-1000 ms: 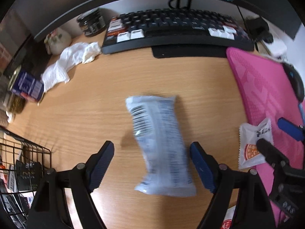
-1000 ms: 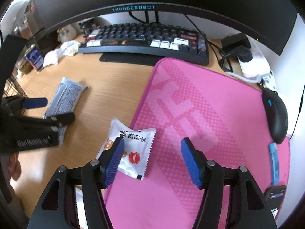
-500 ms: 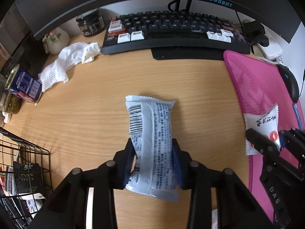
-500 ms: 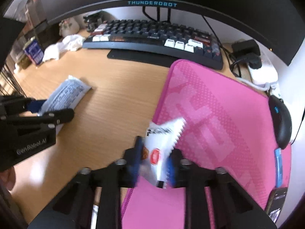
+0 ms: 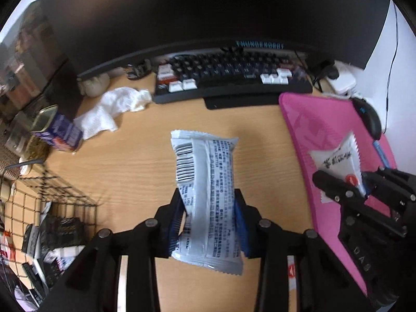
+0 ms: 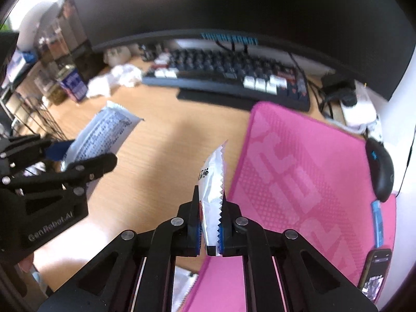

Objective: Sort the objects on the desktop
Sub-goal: 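Carry the snack bar and sachet over the wire basket, then open both tools to drop the packets into the basket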

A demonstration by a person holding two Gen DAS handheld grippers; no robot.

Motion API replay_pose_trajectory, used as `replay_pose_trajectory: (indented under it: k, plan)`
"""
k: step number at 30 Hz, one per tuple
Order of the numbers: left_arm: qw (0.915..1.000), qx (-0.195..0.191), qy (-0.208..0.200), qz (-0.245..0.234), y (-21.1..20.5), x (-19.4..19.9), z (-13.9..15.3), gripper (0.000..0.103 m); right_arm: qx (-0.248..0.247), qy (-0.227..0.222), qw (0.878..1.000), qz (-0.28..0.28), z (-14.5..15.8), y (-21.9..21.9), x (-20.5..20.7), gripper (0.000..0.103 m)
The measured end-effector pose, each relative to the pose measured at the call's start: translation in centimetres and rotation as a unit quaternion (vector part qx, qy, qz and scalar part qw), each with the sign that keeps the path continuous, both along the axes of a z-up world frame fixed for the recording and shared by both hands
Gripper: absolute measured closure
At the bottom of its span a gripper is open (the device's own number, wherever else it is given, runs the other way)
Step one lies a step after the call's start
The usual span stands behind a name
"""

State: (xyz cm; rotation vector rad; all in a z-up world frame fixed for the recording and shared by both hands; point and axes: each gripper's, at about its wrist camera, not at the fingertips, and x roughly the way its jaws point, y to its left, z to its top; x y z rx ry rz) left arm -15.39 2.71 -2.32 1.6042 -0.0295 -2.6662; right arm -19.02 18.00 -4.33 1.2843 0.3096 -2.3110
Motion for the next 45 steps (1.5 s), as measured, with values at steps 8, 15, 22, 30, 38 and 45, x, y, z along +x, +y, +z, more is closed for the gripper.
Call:
replay_pose_trajectory:
  k: [8, 15, 22, 30, 38, 45]
  plan:
    - [0.9971, -0.008, 0.058, 0.048, -5.8, 5.8, 5.8, 0.063, -0.037, 0.061, 0.993, 0.090, 7.0, -7.1, 5.3, 0.095]
    - [0.9825, -0.023, 0.076, 0.168, -15.8, 12.5, 7.1, 0.063, -0.060, 0.062, 0.976, 0.197, 9.3, -17.0, 10.4, 0.095]
    - [0.9684, -0.012, 0.064, 0.241, -23.1, 16.7, 5.0, 0.063, -0.056, 0.035, 0.958, 0.278, 8.1, -25.6, 14.0, 0.095]
    - [0.9715, 0.006, 0.052, 0.231, -24.3, 16.5, 2.9, 0.062, -0.065, -0.007, 0.952, 0.299, 5.3, -28.6, 14.3, 0.092]
    - [0.9672, 0.031, 0.081, 0.239, -24.9, 16.9, 3.3, 0.026, -0.081, -0.003, 0.957, 0.278, 5.0, -27.9, 12.6, 0.065]
    - [0.9665, 0.021, 0.078, 0.244, -24.8, 17.0, 3.4, 0.026, -0.076, 0.009, 0.959, 0.273, 5.5, -27.8, 12.8, 0.062]
